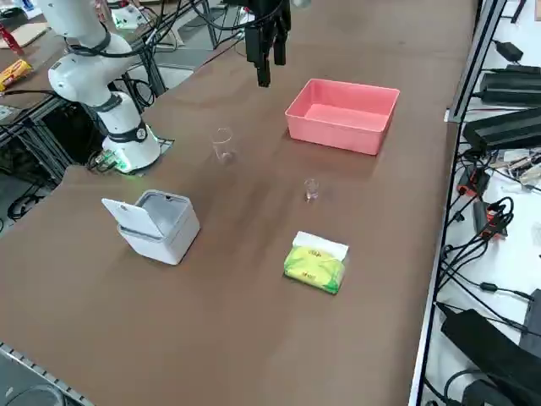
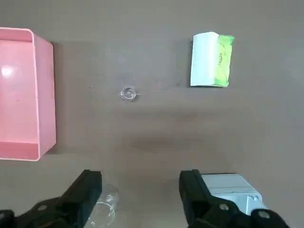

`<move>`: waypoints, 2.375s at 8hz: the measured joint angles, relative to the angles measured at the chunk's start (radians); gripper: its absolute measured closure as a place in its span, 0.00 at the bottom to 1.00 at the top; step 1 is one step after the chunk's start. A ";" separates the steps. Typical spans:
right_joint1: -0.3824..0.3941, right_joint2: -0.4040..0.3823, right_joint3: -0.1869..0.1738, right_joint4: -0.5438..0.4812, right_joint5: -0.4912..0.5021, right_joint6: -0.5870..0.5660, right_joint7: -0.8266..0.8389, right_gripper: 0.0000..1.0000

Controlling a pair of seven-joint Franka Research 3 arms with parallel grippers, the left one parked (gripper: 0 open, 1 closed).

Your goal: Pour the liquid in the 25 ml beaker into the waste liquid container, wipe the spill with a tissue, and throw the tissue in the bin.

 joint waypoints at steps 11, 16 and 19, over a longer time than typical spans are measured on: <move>-0.057 0.175 -0.006 -0.016 0.002 0.082 -0.278 0.00; -0.151 0.200 -0.010 -0.198 0.198 0.398 -0.848 0.00; -0.207 0.233 -0.010 -0.231 0.396 0.429 -1.249 0.00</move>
